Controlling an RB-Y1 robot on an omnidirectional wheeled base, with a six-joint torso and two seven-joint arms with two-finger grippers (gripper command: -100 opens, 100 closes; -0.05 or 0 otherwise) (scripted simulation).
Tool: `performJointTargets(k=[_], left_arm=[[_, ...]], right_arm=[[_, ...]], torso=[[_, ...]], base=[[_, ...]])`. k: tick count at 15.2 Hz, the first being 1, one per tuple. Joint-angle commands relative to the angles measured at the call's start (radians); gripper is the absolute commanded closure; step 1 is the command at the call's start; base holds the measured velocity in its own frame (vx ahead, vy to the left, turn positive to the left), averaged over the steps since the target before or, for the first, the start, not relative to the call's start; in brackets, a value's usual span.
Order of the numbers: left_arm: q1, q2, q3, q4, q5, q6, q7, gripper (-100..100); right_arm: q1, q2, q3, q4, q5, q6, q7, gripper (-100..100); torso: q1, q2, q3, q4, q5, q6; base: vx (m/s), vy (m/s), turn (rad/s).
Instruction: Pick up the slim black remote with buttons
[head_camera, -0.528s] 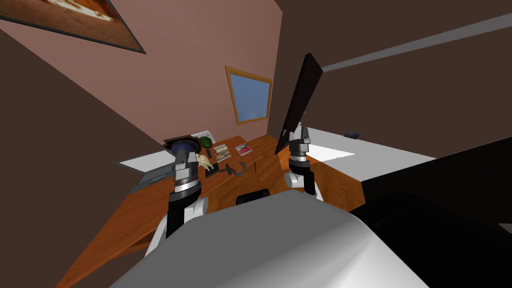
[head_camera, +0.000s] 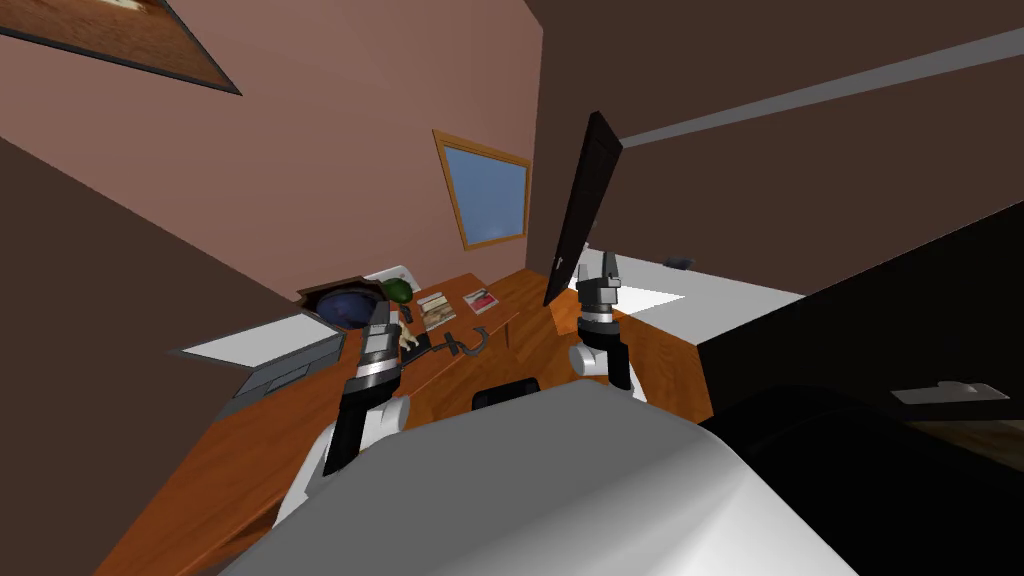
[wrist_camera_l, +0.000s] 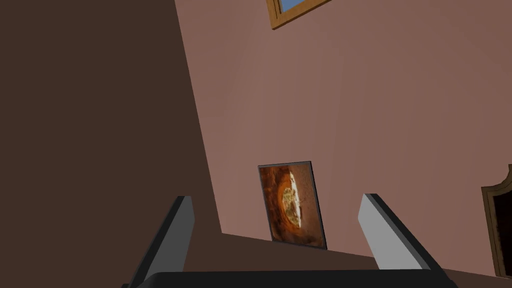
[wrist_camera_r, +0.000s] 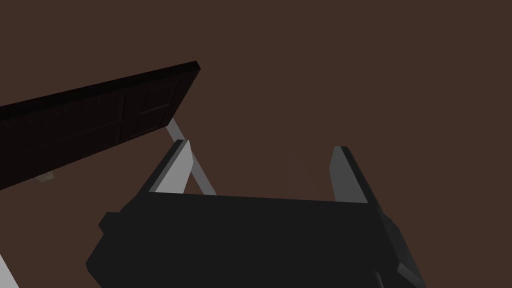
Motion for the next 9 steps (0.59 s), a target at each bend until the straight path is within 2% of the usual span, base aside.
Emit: performJointTargets(k=[1,2,3,6,7,8,9], left_arm=[[-0.003,0.016,0.006,0.018,0.012,0.031,-0.011,-100],[-0.010,0.032,0.012,0.041,0.027,0.066,-0.025,-100],[-0.010,0.032,0.012,0.041,0.027,0.071,-0.025,-100],[-0.026,0.066,0.026,0.093,0.061,0.146,-0.055,-100],[-0.026,0.066,0.026,0.093,0.061,0.159,-0.055,-100],[-0.035,0.083,0.034,0.121,0.079,0.186,-0.072,-100],[-0.035,0.083,0.034,0.121,0.079,0.206,-0.072,-100]], right_arm=[[0.000,0.000,0.000,0.000,0.000,0.000,0.000,0],[0.000,0.000,0.000,0.000,0.000,0.000,0.000,0],[0.000,0.000,0.000,0.000,0.000,0.000,0.000,0],[0.000,0.000,0.000,0.000,0.000,0.000,0.000,0],[0.000,0.000,0.000,0.000,0.000,0.000,0.000,0],[0.000,0.000,0.000,0.000,0.000,0.000,0.000,0],[0.000,0.000,0.000,0.000,0.000,0.000,0.000,0]], torso=[[0.000,0.000,0.000,0.000,0.000,0.000],[0.000,0.000,0.000,0.000,0.000,0.000],[0.000,0.000,0.000,0.000,0.000,0.000],[0.000,0.000,0.000,0.000,0.000,0.000],[0.000,0.000,0.000,0.000,0.000,0.000],[0.000,0.000,0.000,0.000,0.000,0.000],[0.000,0.000,0.000,0.000,0.000,0.000]], base=[[0.007,0.029,-0.116],[0.007,0.027,-0.184],[0.005,0.028,-0.155],[0.008,0.027,-0.183],[0.008,0.030,-0.166],[0.005,0.034,-0.176],[0.003,0.033,-0.179]])
